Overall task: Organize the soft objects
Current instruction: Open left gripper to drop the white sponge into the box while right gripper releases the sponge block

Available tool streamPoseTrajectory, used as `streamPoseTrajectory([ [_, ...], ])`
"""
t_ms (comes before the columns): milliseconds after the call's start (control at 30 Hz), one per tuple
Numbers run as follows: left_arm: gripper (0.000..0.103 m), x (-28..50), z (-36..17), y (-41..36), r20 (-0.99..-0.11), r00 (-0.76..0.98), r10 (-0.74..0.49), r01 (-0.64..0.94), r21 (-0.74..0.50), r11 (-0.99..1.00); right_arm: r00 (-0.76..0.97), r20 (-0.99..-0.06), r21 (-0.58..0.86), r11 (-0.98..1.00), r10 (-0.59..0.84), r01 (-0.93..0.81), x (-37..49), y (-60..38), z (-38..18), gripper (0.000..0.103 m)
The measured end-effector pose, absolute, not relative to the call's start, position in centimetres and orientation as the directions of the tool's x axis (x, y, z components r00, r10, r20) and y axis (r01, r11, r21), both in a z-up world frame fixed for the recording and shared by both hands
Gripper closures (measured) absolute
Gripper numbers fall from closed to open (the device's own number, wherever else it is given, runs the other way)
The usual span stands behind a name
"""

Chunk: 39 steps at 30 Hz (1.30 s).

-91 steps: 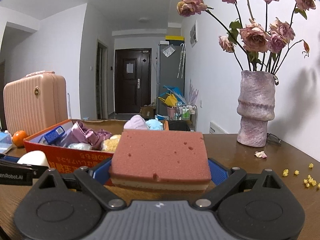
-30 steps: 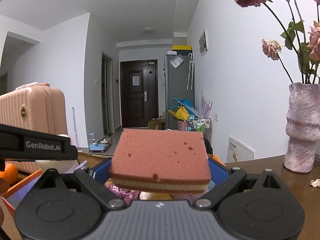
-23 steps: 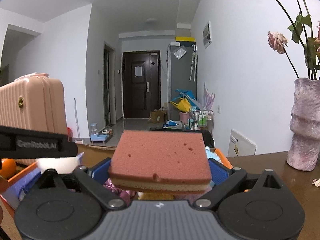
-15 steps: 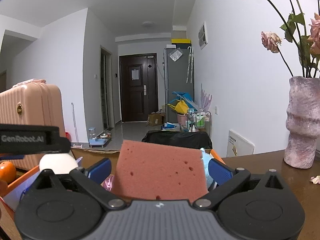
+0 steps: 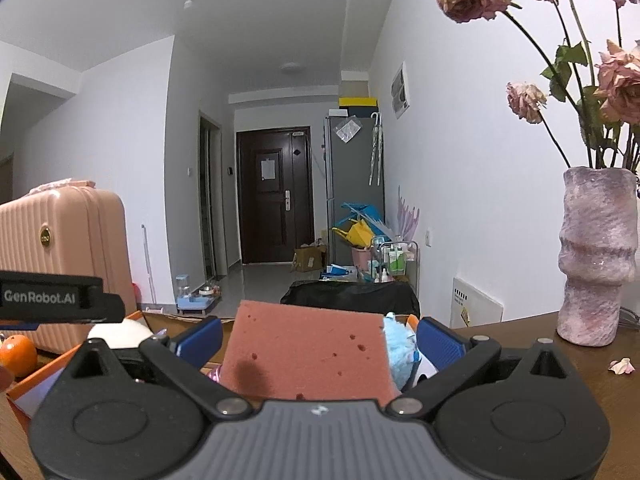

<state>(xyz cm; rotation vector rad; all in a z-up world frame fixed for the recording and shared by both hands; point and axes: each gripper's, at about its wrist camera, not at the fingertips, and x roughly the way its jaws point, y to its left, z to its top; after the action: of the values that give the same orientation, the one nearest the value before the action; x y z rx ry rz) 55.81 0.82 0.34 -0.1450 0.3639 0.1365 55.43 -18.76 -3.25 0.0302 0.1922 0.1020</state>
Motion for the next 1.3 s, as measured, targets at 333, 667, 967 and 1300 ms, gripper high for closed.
streamPoseTrajectory([
  [333, 0.0, 53.3, 0.6, 0.9, -0.342, 0.932, 0.117, -0.154, -0.082, 0.985, 0.981, -0.162, 0.055, 0.994, 0.102, -0.095, 53.4, -19.6, -3.1, 0.0],
  [667, 0.0, 48.8, 0.6, 1.0, -0.322, 0.938, 0.124, -0.148, -0.05, 0.988, 0.984, -0.15, 0.051, 0.994, 0.101, -0.094, 50.1, -20.5, -2.8, 0.0],
  [967, 0.0, 43.8, 0.6, 1.3, -0.307, 0.943, 0.13, -0.147, -0.032, 0.989, 0.983, -0.152, 0.056, 0.994, 0.101, -0.094, 46.1, -21.5, -2.7, 0.0],
  [1300, 0.0, 37.6, 0.6, 1.3, -0.315, 0.942, 0.115, -0.129, -0.023, 0.991, 0.978, -0.17, 0.042, 0.993, 0.119, -0.113, 40.2, -22.1, -2.6, 0.0],
])
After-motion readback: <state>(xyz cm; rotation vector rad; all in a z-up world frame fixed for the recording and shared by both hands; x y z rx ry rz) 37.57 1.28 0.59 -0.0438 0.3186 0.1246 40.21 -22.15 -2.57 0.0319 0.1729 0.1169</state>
